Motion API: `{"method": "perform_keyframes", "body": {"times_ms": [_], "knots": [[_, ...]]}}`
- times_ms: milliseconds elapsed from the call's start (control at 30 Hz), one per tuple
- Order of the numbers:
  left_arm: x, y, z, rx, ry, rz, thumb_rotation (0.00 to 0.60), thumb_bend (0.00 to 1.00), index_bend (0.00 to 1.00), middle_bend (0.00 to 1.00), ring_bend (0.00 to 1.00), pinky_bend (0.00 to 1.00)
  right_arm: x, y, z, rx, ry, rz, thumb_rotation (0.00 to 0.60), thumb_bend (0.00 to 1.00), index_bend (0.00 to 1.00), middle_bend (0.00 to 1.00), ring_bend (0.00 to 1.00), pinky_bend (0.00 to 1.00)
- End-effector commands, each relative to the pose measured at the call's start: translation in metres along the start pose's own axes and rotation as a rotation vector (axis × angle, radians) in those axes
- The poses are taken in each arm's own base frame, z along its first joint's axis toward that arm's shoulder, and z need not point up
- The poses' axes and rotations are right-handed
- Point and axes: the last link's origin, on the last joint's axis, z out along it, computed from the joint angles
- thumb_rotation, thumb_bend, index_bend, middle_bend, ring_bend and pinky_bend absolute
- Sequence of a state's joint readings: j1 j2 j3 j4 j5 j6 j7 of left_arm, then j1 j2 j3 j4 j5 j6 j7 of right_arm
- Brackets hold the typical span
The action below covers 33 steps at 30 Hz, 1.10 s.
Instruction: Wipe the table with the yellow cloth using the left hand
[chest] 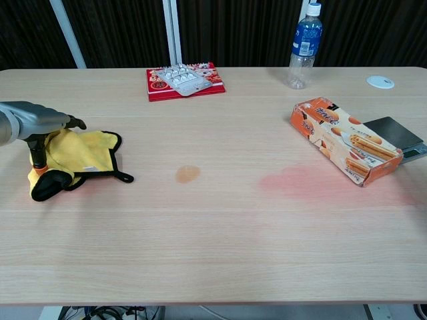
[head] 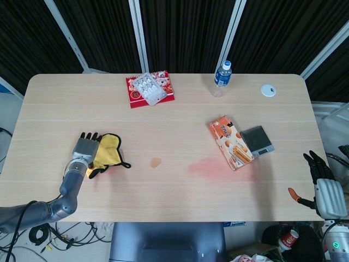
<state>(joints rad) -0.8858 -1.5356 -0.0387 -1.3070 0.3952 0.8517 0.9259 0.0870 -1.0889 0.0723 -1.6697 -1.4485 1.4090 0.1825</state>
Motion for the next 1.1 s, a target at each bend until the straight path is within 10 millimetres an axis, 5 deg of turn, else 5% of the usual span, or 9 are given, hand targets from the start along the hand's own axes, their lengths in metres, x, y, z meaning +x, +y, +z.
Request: {"method": "perform_keyframes", "body": {"times_ms": [33, 1100], "knots": [[-0.0001, 0.0002, 0.0001, -0.001, 0.0, -0.001, 0.6, 0.03, 0.0, 0.0, 0.0, 0.05, 0.0, 0.0, 0.0, 0.0, 0.0, 0.0, 0.6, 0.15, 0.0, 0.0, 0.0, 0.13], [-0.0011, 0.0028, 0.0017, -0.003, -0.007, -0.008, 0.6, 0.03, 0.0, 0.0, 0.0, 0.05, 0.0009, 0.0004, -0.0005, 0.001, 0.002, 0.006, 0.6, 0.15, 0.0, 0.0, 0.0, 0.13]]}}
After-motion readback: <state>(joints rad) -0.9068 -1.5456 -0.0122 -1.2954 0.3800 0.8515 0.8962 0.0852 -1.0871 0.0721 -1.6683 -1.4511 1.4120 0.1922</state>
